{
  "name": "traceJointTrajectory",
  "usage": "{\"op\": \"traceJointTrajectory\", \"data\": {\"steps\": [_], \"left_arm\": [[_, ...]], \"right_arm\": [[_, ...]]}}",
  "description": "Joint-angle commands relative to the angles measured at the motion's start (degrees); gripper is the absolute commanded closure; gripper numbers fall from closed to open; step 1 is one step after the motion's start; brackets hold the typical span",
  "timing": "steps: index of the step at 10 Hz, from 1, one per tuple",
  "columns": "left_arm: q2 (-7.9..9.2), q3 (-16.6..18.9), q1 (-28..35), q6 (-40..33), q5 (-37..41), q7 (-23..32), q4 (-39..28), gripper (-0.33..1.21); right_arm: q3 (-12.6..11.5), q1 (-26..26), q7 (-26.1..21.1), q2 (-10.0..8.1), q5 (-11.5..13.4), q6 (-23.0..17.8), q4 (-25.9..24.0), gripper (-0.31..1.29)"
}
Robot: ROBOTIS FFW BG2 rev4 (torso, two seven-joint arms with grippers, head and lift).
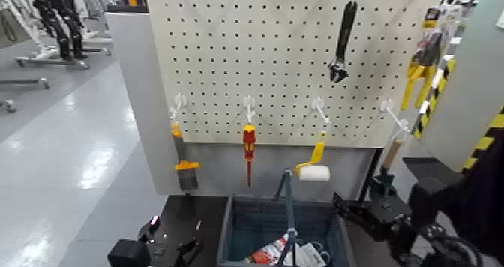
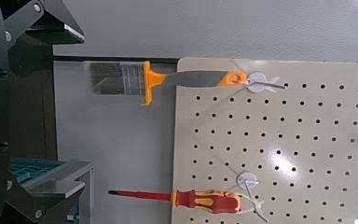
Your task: Put the yellow roller into the crate.
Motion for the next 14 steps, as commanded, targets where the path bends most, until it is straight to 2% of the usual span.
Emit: {"op": "traceJointTrajectory", "data": {"steps": [1,4,7,10,14], "left_arm": [[0.00,0.00,-0.09,-0.09,0.11,0.00,0.09,0.19],[-0.09,-0.09,-0.27,-0.09,0.11,0.00,0.26,0.19],[-0.09,-0.18,-0.44,0.00,0.11,0.00,0.35,0.19],[-0.09,-0.27,-0.53,0.00,0.11,0.00,0.35,0.19],[-0.17,-0.35,-0.79,0.00,0.11,0.00,0.44,0.19]], "right_arm": [[0.72,-5.02,3.56,-2.76,-0.09,3.46,1.84,0.13],[2.21,-9.59,6.90,-5.48,-1.76,2.58,6.68,0.13],[4.32,-14.78,10.59,-7.51,-3.61,-0.84,13.53,0.13],[6.69,-19.09,12.61,-8.30,-4.58,-3.13,18.98,0.13],[10.12,-25.15,15.95,-9.09,-8.97,-6.03,28.21,0.13]]}}
